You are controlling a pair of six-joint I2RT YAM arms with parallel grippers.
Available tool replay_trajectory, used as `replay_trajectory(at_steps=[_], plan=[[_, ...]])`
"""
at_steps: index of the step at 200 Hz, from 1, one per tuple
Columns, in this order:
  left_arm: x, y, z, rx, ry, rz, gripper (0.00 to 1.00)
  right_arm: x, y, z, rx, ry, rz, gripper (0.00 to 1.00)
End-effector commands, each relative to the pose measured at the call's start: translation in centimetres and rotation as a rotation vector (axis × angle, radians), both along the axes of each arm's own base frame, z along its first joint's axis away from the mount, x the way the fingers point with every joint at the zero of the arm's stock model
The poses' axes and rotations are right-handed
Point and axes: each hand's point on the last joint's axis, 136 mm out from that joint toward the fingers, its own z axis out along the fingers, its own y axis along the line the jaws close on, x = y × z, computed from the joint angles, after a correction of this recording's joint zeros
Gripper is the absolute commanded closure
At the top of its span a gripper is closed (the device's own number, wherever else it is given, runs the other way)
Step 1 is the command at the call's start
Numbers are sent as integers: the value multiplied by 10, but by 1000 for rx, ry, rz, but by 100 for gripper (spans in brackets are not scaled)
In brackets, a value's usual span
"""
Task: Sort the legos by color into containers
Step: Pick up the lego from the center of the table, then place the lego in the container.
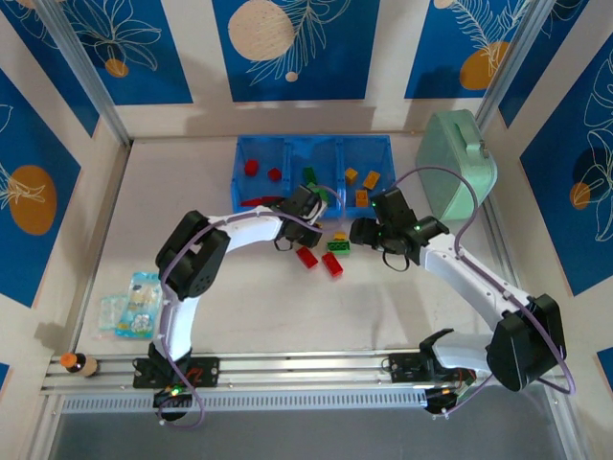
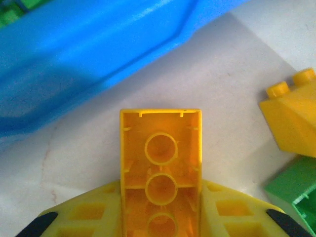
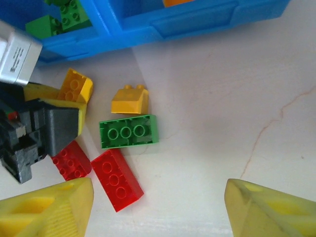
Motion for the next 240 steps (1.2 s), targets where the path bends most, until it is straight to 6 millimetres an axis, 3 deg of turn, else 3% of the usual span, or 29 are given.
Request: replay_trajectory(at_steps=[1,50,76,106,137,201,211,229,240], plan=[[-4,-4,36,-19,-52,-20,71,-7,-32,-9,-54,57,-133,29],[4,-19,117,-162,-170,-36,72,-19,-40,-23,-43,94,-159,28],[15,-40,143,-224,-185,-75,71,-27,-35,-33,-13,112,-162,28],[32,-68,156,-272,-180,-101,71,-36,-27,-38,-27,127,-145,28],[51,-93,156,-287,-157,-115,70,-45,-30,-40,-60,144,-157,28],[81,-123,156,-308,-171,-134,66,-53,-35,-36,-40,115,-172,28],[84,-125,156,-309,-174,-133,61,-54,-35,-36,-38,116,-169,28],[86,-126,162,-313,-188,-133,37,-55,-34,-36,-36,112,-161,28],[85,-125,171,-320,-198,-133,33,-56,-33,-36,-37,114,-153,28]])
